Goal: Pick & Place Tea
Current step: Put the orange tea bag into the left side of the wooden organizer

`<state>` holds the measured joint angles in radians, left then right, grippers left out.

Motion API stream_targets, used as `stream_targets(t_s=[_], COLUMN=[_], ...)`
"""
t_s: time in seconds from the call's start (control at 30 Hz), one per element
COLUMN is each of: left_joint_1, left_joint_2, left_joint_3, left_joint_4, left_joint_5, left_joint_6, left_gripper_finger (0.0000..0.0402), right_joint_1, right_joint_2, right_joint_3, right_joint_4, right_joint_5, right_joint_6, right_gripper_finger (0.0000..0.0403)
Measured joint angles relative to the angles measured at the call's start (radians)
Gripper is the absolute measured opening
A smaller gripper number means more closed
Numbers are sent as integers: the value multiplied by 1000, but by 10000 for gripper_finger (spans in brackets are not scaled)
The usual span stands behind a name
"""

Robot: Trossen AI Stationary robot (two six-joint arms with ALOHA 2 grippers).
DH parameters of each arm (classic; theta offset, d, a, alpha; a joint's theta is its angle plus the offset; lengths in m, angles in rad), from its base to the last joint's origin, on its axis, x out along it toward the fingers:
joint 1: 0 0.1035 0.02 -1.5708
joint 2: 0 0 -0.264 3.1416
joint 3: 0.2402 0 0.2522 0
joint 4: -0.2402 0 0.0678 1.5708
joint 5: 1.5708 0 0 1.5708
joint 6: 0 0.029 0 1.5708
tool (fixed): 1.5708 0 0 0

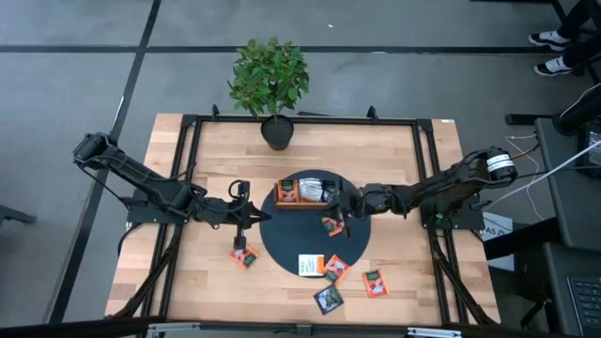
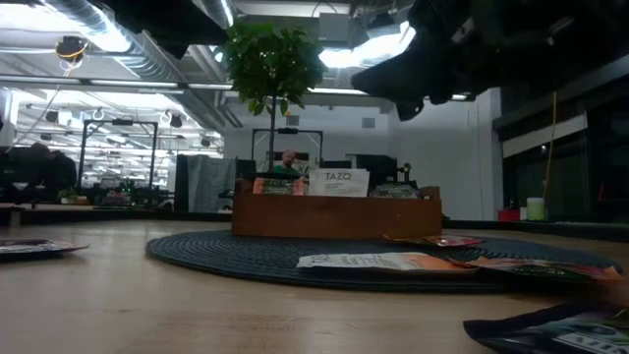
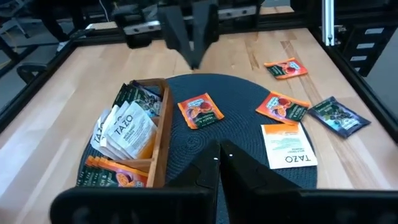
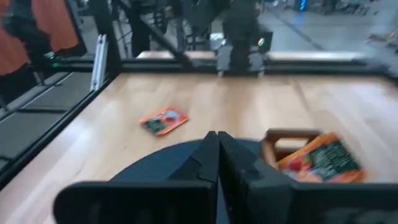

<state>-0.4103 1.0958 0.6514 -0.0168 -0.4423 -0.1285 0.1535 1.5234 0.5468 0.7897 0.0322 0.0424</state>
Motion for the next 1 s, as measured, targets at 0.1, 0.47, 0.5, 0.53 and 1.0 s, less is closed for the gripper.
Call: stream_targets(t_s=[0.1, 0.47, 0.5, 0.53, 1.0], left_joint_1=[0, 0, 0, 0, 0], left_joint_2=[0, 0, 0, 0, 10], left_joint_3=[0, 0, 0, 0, 0], left_joint_4=[15, 22, 22, 22, 58], left_joint_5=[25, 36, 38, 43, 18], left_joint_6=[-15, -15, -15, -16, -29], left_gripper_finger=[8, 12, 12, 12, 14], right_joint_1=[35, 123, 133, 143, 231], right_joint_2=[0, 1, 1, 1, 1], right_joint_3=[0, 103, 127, 151, 347], right_joint_4=[-26, -320, -381, -449, -1091], right_joint_5=[0, 28, 47, 63, 323], right_joint_6=[5, 121, 137, 144, 307], right_gripper_finger=[5, 4, 4, 4, 3])
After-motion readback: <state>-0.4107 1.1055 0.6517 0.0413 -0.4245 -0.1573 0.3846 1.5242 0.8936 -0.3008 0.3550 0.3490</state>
